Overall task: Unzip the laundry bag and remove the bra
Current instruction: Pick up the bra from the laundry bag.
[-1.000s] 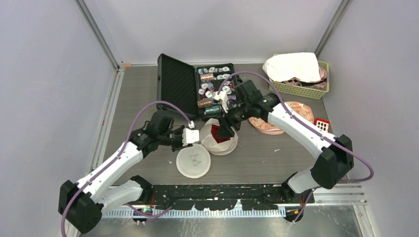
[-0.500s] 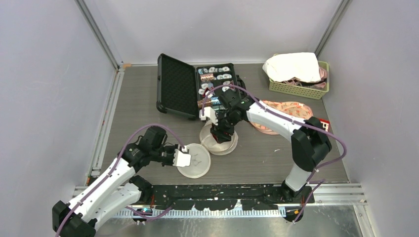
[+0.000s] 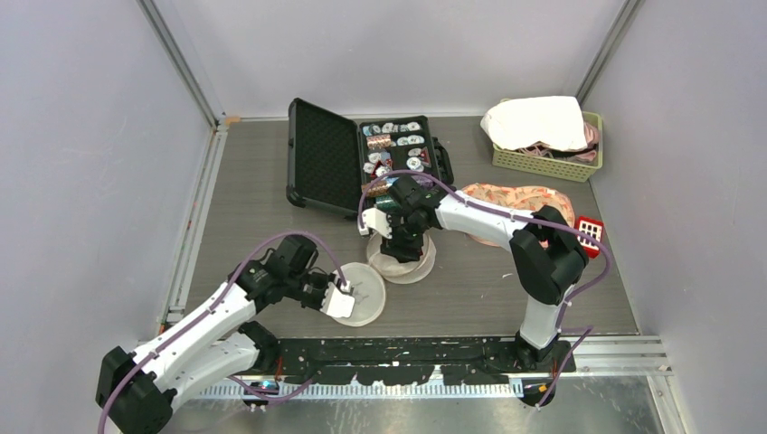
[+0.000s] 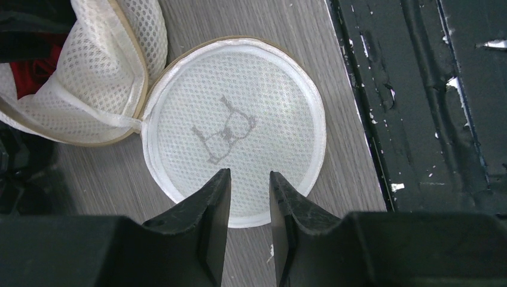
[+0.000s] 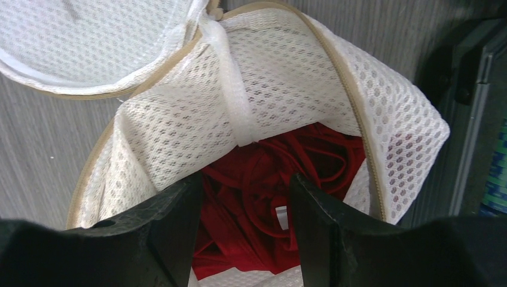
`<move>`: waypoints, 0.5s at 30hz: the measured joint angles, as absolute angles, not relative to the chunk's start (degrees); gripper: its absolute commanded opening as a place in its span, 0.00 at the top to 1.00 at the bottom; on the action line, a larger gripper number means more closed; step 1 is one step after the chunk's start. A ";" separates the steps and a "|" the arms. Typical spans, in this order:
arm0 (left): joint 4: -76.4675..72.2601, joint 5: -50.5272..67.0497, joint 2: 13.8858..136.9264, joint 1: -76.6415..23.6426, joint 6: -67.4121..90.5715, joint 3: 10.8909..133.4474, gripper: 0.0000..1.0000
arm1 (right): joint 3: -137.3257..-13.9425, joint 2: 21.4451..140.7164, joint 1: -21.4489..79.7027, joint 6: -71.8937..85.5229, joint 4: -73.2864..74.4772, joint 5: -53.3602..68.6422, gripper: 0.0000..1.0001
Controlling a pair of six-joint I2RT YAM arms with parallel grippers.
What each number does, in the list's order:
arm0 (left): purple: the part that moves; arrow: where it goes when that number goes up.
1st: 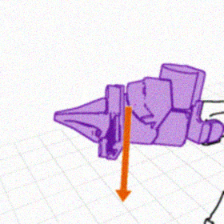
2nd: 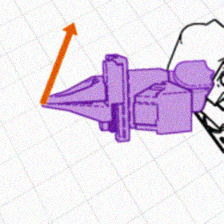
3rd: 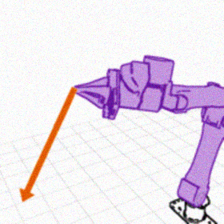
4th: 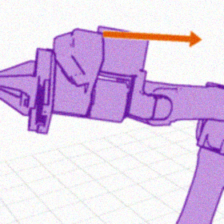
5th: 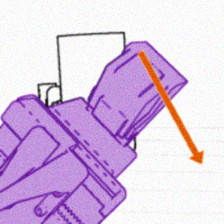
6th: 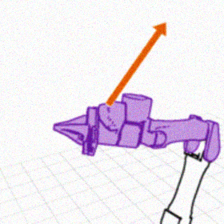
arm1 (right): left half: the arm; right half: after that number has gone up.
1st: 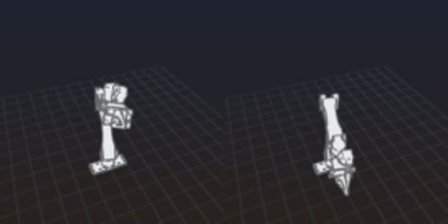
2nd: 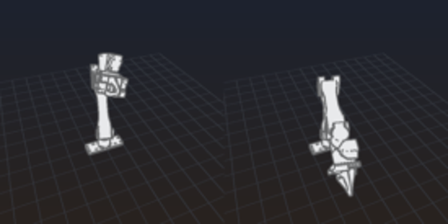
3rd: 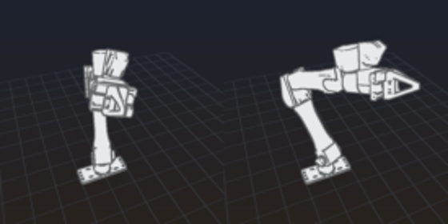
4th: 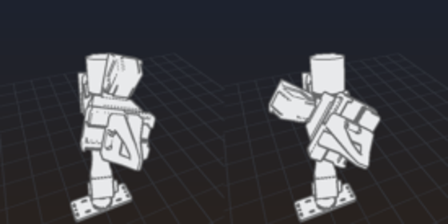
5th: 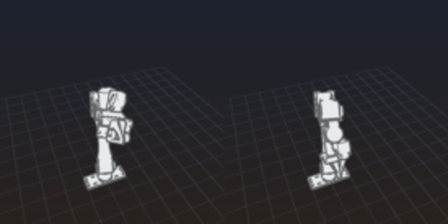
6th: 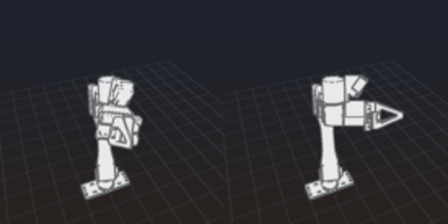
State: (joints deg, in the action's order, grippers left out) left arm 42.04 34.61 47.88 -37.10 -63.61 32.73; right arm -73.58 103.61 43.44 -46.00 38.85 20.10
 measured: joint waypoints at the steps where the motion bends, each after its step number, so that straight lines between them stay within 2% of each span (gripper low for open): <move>1: 41.76 34.57 47.86 -37.26 -64.03 32.36 0.69 | -73.52 103.61 43.53 -46.02 38.52 19.68 0.41; 9: 37.78 32.49 49.15 -37.45 -66.11 30.39 0.67 | -73.89 103.53 44.47 -46.00 36.91 17.23 0.40; 15: 34.72 30.87 52.58 -37.45 -66.76 29.65 0.67 | -74.04 104.03 44.58 -48.40 38.19 17.19 0.47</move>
